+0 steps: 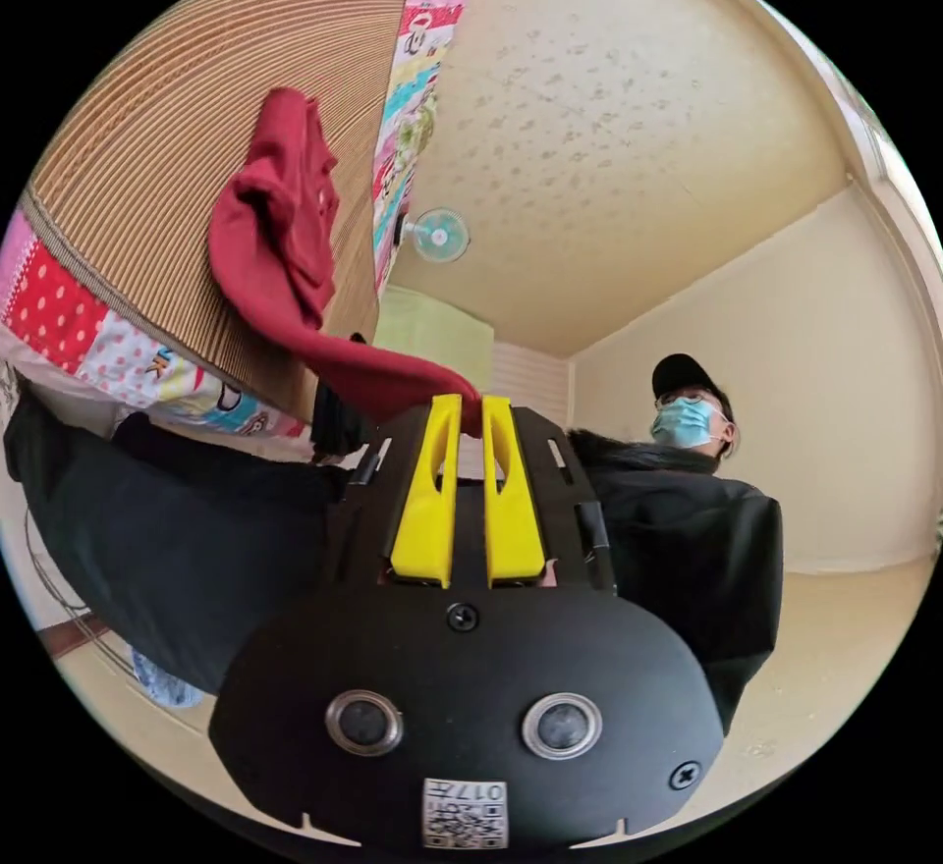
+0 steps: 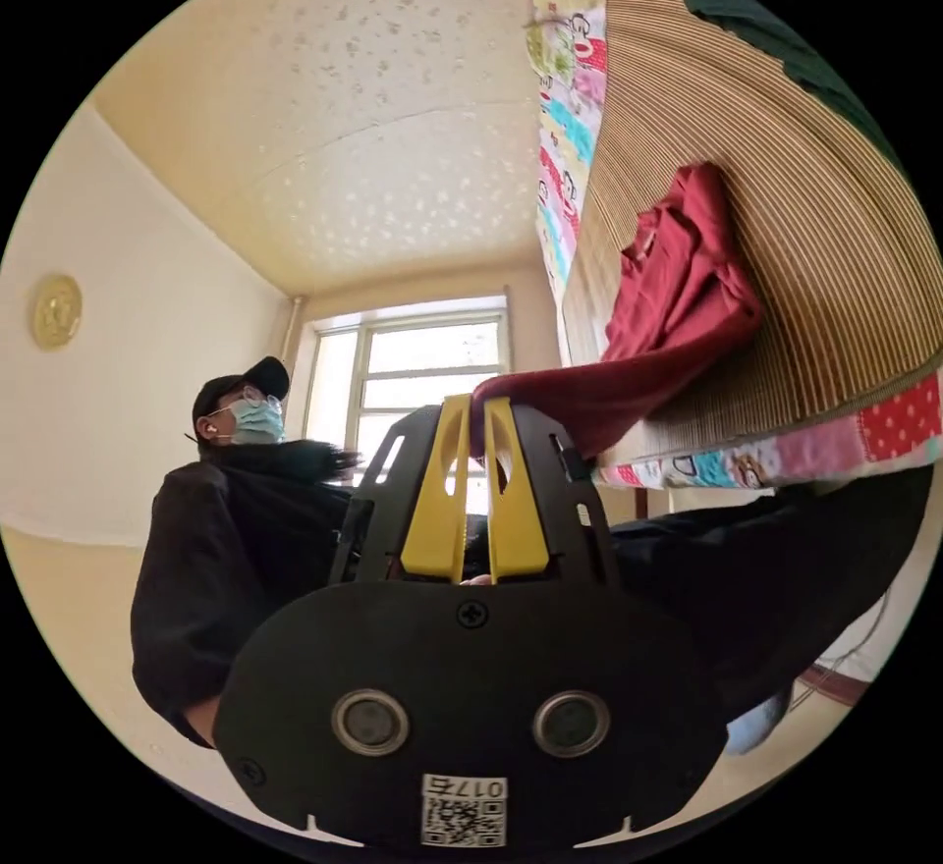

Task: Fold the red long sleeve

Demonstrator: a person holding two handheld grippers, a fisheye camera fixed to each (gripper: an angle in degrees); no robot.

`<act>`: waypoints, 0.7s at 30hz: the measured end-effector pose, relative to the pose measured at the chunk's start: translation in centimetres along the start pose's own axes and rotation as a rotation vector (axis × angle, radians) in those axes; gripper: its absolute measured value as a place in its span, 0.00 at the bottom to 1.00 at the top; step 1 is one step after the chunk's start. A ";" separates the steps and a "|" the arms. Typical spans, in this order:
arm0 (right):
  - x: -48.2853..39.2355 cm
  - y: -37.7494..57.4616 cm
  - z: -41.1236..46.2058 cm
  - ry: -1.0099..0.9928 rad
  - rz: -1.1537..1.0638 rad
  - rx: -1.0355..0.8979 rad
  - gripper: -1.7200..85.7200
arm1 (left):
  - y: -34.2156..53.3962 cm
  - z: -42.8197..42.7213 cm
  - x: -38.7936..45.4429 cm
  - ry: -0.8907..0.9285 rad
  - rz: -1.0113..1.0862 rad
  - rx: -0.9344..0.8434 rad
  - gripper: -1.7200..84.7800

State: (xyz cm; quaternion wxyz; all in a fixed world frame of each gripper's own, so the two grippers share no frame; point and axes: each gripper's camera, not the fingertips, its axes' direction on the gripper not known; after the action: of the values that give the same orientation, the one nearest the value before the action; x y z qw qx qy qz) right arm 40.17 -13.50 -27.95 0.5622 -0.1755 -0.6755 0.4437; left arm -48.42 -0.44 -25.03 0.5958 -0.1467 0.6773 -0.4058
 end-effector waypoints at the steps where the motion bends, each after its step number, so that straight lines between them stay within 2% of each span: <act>1: 0.9 -2.6 1.4 0.015 -0.005 0.012 0.05 | -1.1 0.1 0.1 -0.004 0.006 0.020 0.07; 6: 8.9 -15.8 6.6 0.078 0.101 0.124 0.06 | -16.3 2.9 -3.3 -0.082 -0.058 0.135 0.08; 9: 14.2 -22.2 8.9 0.168 0.246 0.248 0.08 | -24.0 3.9 -5.8 -0.140 -0.136 0.257 0.10; 10: 15.3 -23.8 9.7 0.227 0.300 0.302 0.09 | -25.1 3.9 -6.2 -0.129 -0.134 0.285 0.10; 13: 14.8 -26.2 12.0 0.322 0.266 0.392 0.09 | -28.0 3.1 -6.9 -0.080 -0.125 0.415 0.12; 15: 14.3 -27.3 14.6 0.377 0.198 0.279 0.10 | -28.5 3.1 -5.7 -0.227 -0.087 0.334 0.14; 16: 14.0 -27.4 16.8 0.460 0.144 0.151 0.10 | -28.4 3.3 -5.3 -0.297 -0.071 0.290 0.15; 18: 13.7 -25.9 20.6 0.668 0.065 -0.030 0.10 | -25.2 4.2 -4.4 -0.639 -0.049 0.166 0.19; 20: 14.6 -21.9 25.3 0.921 -0.039 -0.197 0.10 | -21.2 4.4 -5.1 -0.821 -0.062 0.157 0.23; 21: 15.0 -20.8 26.2 0.963 -0.061 -0.223 0.10 | -18.4 4.5 -6.4 -0.863 -0.079 0.150 0.25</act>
State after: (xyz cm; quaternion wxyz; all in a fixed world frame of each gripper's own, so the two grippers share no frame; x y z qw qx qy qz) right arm 17.02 -24.41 -1.64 0.8009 -0.4000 -0.3872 0.2206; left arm -47.98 -9.35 -7.11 0.8173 -0.2849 0.3288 -0.3778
